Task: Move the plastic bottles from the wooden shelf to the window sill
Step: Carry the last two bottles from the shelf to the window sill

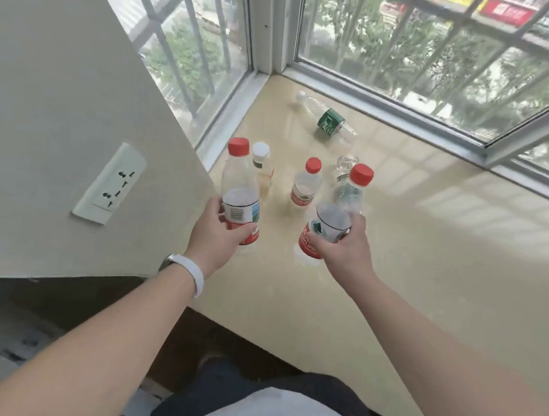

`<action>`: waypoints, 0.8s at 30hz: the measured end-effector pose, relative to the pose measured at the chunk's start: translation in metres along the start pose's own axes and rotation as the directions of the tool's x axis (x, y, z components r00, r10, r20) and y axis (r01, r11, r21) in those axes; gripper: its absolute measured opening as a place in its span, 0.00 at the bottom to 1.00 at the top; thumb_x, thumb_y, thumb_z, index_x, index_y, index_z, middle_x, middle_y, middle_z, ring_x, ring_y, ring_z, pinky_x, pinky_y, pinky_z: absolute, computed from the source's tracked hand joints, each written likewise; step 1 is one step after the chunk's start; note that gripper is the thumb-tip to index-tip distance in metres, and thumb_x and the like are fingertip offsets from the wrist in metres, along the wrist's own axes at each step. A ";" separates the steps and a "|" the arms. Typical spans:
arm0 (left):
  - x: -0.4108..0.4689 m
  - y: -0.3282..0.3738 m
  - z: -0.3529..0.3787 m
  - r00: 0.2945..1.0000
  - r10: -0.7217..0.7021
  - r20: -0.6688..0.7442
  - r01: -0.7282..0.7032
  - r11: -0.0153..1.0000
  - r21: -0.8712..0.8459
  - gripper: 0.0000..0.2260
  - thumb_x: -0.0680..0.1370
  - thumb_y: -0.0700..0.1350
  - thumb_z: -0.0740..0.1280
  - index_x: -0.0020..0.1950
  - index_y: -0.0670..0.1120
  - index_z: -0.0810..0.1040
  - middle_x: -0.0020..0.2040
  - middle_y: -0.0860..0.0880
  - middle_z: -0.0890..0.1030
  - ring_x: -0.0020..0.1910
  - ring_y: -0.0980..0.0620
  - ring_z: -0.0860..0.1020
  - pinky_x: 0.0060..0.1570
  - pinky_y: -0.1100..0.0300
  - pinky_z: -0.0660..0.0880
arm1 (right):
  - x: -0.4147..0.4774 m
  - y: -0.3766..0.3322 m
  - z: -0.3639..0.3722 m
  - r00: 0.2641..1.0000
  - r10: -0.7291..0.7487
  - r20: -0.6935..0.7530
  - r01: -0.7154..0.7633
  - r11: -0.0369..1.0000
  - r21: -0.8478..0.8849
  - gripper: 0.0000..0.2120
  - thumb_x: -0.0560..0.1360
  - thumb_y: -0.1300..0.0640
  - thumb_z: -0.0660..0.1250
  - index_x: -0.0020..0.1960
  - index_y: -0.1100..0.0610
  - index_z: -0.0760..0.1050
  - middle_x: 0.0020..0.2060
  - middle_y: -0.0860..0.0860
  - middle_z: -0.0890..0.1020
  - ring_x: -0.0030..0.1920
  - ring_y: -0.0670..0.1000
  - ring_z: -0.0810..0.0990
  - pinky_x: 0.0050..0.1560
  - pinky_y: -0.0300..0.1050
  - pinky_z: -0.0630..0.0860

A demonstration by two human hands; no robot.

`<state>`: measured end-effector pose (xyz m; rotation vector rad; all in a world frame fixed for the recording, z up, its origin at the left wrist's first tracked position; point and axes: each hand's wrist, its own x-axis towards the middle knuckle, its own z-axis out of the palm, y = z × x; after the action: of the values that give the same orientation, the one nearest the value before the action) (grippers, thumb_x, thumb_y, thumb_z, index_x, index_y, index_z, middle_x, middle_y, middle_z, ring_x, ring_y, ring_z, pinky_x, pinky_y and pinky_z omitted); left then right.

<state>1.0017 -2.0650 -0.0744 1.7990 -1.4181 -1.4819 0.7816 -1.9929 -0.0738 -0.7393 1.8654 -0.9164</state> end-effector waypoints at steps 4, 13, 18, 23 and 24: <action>0.045 -0.024 -0.004 0.998 0.003 0.068 -0.004 1.000 0.026 0.24 0.69 0.45 0.78 0.59 0.53 0.69 0.51 0.58 0.80 0.51 0.57 0.82 0.46 0.61 0.78 | 0.013 0.006 0.033 0.995 0.022 -0.094 -0.027 0.998 -0.053 0.27 0.68 0.55 0.79 0.57 0.44 0.65 0.47 0.39 0.79 0.43 0.35 0.80 0.44 0.36 0.76; 0.114 -0.082 0.000 0.993 0.038 0.109 -0.054 0.988 0.144 0.23 0.70 0.50 0.77 0.58 0.56 0.68 0.49 0.64 0.77 0.47 0.74 0.75 0.46 0.66 0.75 | 0.064 0.044 0.104 0.976 0.064 -0.207 -0.079 0.995 -0.066 0.27 0.66 0.52 0.80 0.56 0.45 0.66 0.47 0.37 0.77 0.46 0.33 0.78 0.48 0.40 0.76; 0.130 -0.094 0.006 0.996 0.029 0.090 -0.043 0.986 0.159 0.26 0.69 0.54 0.77 0.60 0.61 0.66 0.54 0.62 0.78 0.51 0.68 0.76 0.52 0.56 0.79 | 0.078 0.065 0.118 0.978 0.030 -0.208 -0.048 0.995 -0.083 0.27 0.68 0.53 0.79 0.56 0.47 0.65 0.45 0.36 0.75 0.44 0.29 0.76 0.46 0.35 0.74; 0.140 -0.100 0.020 0.990 0.061 0.124 -0.083 0.979 0.187 0.24 0.71 0.49 0.76 0.61 0.58 0.67 0.52 0.60 0.80 0.49 0.60 0.80 0.50 0.54 0.79 | 0.088 0.080 0.127 0.974 -0.040 -0.225 0.006 0.989 -0.151 0.27 0.68 0.51 0.79 0.58 0.50 0.65 0.49 0.40 0.75 0.49 0.42 0.78 0.52 0.46 0.77; 0.141 -0.101 0.022 0.990 0.066 0.121 -0.088 0.979 0.185 0.25 0.71 0.49 0.75 0.62 0.58 0.66 0.53 0.59 0.80 0.49 0.59 0.80 0.51 0.54 0.79 | 0.090 0.083 0.129 0.970 -0.061 -0.233 0.023 0.987 -0.162 0.28 0.68 0.50 0.79 0.60 0.51 0.66 0.51 0.44 0.76 0.51 0.47 0.78 0.54 0.49 0.77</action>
<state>1.0146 -2.1420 -0.2312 1.7695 -1.7184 -1.4740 0.8511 -2.0553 -0.2250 -0.7950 2.1606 -0.9243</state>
